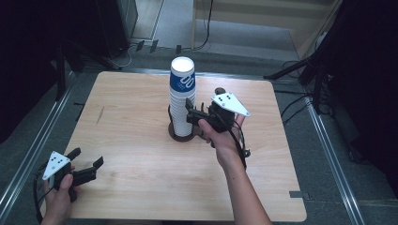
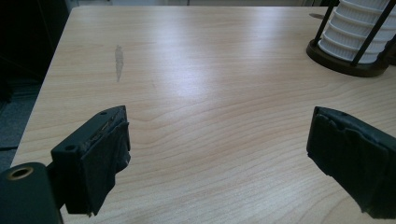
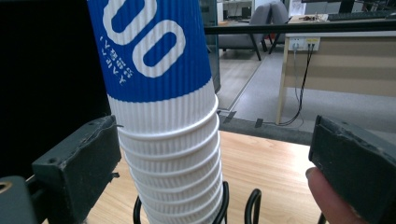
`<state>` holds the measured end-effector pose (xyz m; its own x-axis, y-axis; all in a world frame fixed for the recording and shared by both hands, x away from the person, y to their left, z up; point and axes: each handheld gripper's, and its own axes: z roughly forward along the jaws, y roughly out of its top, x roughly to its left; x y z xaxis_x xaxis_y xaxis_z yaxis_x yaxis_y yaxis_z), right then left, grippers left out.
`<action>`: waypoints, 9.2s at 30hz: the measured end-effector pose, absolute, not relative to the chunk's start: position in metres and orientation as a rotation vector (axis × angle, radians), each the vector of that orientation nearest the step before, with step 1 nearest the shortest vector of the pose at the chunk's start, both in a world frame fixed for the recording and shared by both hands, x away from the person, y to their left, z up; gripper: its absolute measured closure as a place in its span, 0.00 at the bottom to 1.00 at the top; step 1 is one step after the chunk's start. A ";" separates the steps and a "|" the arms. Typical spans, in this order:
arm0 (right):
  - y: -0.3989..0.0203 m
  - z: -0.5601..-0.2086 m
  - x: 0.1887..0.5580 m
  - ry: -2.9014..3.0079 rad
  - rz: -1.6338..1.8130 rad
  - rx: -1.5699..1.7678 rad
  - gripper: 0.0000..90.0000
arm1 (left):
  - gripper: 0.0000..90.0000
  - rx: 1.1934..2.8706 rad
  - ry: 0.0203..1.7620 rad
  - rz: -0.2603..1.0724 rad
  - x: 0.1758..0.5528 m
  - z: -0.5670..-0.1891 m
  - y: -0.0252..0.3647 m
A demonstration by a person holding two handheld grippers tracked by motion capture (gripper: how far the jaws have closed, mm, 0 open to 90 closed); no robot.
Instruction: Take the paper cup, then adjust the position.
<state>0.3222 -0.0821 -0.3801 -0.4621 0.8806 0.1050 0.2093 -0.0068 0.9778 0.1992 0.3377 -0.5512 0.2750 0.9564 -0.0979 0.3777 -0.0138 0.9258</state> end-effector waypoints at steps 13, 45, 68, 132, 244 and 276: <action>-0.064 -0.377 0.331 1.712 1.519 1.105 0.02 | 0.08 1.568 1.268 0.745 0.200 -0.551 0.338; -0.035 -0.364 0.350 1.715 1.522 1.078 0.07 | 0.08 1.576 1.272 0.746 0.200 -0.551 0.337; -0.024 -0.369 0.367 1.709 1.497 1.103 0.11 | 0.08 1.573 1.278 0.743 0.200 -0.551 0.338; -0.019 -0.347 0.368 1.686 1.470 1.044 0.21 | 0.08 1.574 1.280 0.753 0.200 -0.551 0.337; -0.147 -0.357 0.312 1.487 1.291 1.093 0.21 | 0.00 1.574 1.290 0.718 0.201 -0.551 0.338; -0.165 -0.427 0.286 1.529 1.281 1.167 0.21 | 0.00 1.623 1.217 0.620 0.200 -0.544 0.338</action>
